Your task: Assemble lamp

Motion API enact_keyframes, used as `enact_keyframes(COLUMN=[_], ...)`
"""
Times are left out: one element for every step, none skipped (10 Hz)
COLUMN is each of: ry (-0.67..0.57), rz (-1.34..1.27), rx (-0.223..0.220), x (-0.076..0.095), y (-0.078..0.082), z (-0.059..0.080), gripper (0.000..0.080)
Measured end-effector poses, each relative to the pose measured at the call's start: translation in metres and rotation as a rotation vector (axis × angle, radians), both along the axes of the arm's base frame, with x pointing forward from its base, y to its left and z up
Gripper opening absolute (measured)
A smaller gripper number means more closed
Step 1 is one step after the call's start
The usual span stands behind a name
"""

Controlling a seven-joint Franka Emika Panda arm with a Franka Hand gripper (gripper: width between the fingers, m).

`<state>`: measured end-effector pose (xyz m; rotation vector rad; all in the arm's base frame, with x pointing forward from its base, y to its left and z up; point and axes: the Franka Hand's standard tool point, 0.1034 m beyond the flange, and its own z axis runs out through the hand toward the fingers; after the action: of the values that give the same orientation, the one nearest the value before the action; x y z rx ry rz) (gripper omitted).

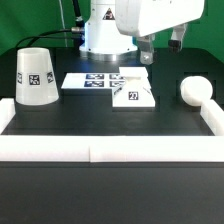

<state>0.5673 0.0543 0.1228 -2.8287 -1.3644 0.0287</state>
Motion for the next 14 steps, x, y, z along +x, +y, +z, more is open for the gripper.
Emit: enact_keyframes(ry=[0.0,0.0,0.001,0.007,0.004,0.005,0.005,0.005,0.005,0.006,0.001,-0.004,-0.003,0.0], rz=[0.0,-0.001,-0.039,-0.356,-0.31,-0.311,-0.311,-0.311,-0.311,-0.311,-0.323,-0.358,-0.442,-0.555], rx=[0.0,0.0,0.002,0.022,0.014,0.016,0.016,0.016,0.016,0.016,0.016,0.013,0.007,0.01], x=[0.0,0.0,0.0,-0.001,-0.001,-0.001,-0.001,-0.001,-0.001,-0.001,-0.004,-0.016,-0.032,-0.045], y=[0.0,0.0,0.001,0.006,0.004,0.005,0.005,0.005,0.005,0.005,0.001,-0.008,-0.015,-0.018], z=[0.0,0.0,0.0,0.0,0.0,0.0,-0.001,-0.001,-0.001,-0.001,-0.001,-0.003,-0.008,-0.014], gripper=[0.07,0.07,0.07,0.07,0.07,0.07,0.07,0.07,0.07,0.07,0.07,0.07,0.07,0.07])
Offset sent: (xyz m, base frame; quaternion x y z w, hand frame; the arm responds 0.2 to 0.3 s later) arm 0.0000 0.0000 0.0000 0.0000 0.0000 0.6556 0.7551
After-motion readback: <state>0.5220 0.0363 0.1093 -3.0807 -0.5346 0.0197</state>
